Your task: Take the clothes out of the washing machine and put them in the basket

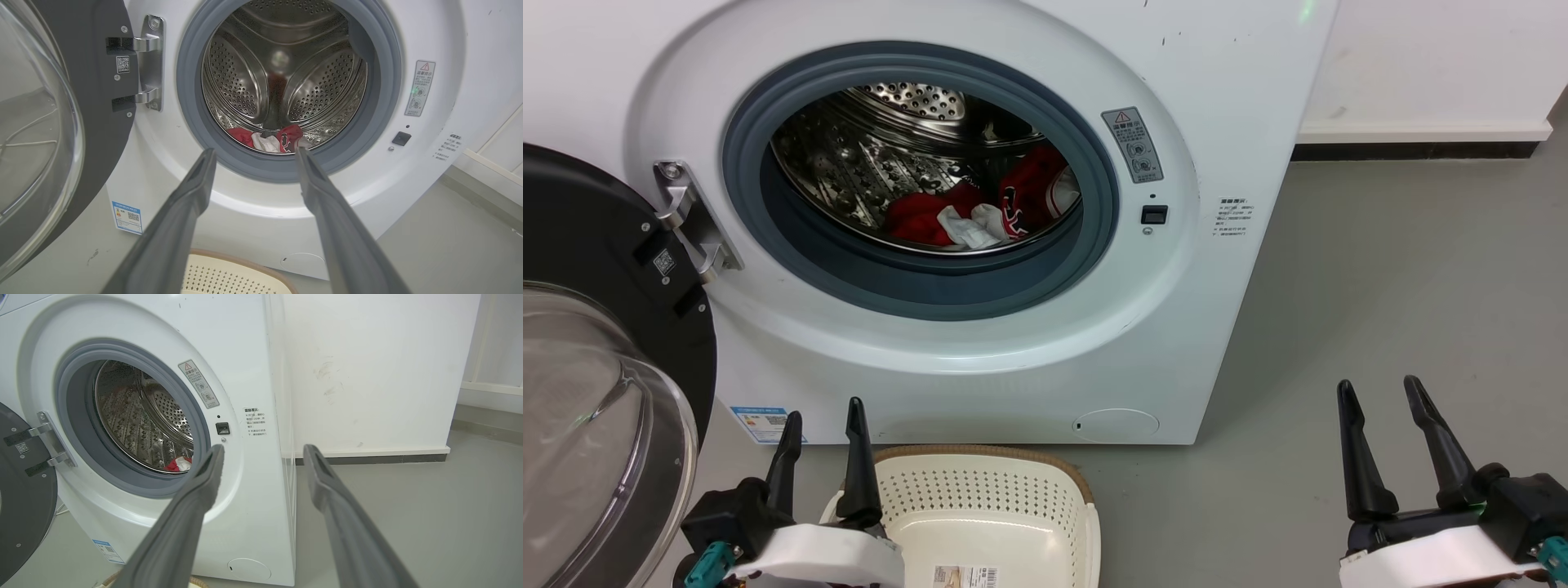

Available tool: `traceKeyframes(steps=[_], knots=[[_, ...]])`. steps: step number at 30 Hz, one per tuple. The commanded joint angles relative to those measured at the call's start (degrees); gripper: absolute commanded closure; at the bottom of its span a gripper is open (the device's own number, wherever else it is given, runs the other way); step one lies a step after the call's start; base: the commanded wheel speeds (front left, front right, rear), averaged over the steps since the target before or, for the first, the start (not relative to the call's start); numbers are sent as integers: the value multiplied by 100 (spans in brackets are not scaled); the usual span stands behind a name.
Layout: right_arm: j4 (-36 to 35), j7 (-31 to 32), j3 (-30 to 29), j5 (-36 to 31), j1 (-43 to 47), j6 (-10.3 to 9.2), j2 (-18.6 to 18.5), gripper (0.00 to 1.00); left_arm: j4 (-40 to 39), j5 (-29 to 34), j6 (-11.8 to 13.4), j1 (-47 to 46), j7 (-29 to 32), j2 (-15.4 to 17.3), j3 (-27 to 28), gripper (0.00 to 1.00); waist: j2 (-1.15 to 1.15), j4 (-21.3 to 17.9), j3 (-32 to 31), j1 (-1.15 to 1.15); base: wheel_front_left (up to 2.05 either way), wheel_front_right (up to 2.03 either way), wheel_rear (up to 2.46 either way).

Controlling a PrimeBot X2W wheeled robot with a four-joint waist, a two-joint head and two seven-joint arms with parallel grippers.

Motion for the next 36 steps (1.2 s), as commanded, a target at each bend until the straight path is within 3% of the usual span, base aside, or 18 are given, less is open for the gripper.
traceKeyframes(steps=[1, 36], knots=[[-93, -61, 7, -185, 58, -1, 11, 0, -59, 165, 38, 41, -61, 10, 2, 0, 0, -2, 6, 0, 0, 0, 0], [-259, -409, -63, -1331, 364, -2, 15, 0, -156, 1386, 279, 311, -409, 10, -91, 0, 0, -15, -8, 0, 0, 0, 0]])
